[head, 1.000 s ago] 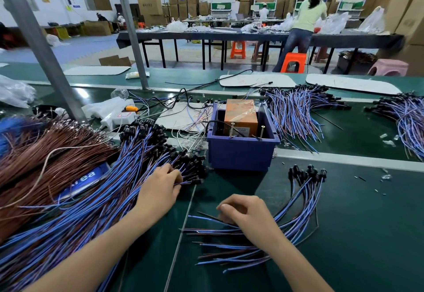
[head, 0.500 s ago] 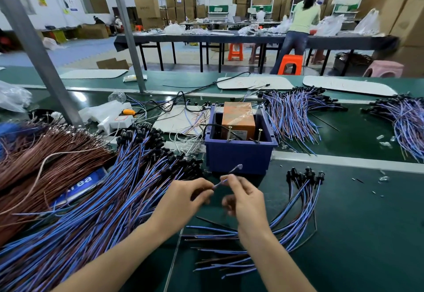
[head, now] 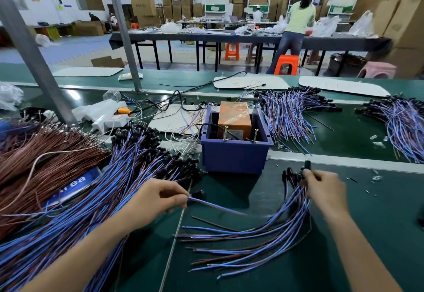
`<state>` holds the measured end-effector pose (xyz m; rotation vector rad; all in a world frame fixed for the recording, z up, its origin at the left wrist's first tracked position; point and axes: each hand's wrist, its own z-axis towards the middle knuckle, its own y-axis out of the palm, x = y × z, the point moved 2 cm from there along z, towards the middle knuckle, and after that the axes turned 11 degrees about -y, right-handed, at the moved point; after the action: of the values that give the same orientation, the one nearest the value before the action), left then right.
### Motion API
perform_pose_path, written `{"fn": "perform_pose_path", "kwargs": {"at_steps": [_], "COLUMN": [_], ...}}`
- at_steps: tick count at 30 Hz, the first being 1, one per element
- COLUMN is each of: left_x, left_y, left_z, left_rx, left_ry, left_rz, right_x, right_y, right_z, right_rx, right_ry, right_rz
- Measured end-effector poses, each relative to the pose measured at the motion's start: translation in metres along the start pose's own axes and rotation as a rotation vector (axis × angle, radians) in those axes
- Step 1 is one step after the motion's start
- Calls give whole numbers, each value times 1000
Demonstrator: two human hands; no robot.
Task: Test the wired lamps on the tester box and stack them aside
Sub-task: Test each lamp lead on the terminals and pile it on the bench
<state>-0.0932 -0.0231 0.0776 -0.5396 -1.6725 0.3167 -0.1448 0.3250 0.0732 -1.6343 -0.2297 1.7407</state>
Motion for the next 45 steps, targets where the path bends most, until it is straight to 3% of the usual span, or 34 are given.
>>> {"fn": "perform_pose_path", "kwargs": {"at_steps": [2, 7, 11, 15, 18, 22, 26, 36, 45], "left_x": [12, 46, 66, 73, 73, 76, 80, 75, 73], "left_y": [6, 24, 40, 53, 64, 67, 67, 68, 65], "left_z": [3, 15, 27, 40, 50, 63, 76, 88, 88], "left_rx": [-2, -10, -43, -43, -45, -42, 4, 141, 152], "left_ry": [9, 7, -3, -52, -133, -218, -247, -245, -244], "left_rz": [-160, -477, -589, -665, -732, -803, -765, -730, -716], "right_x": [-11, -45, -77, -86, -77, -66, -59, -59, -58], "right_y": [4, 22, 36, 62, 73, 77, 80, 91, 89], "right_z": [-5, -14, -41, -58, -58, -49, -38, -34, -36], "right_rx": [-64, -132, -59, -189, -90, 80, 79, 32, 79], "right_ry": [-123, -180, -523, -606, -548, -261, -48, -10, -25], "right_rz": [-321, -365, 19, 279, 286, 430, 570, 593, 591]}}
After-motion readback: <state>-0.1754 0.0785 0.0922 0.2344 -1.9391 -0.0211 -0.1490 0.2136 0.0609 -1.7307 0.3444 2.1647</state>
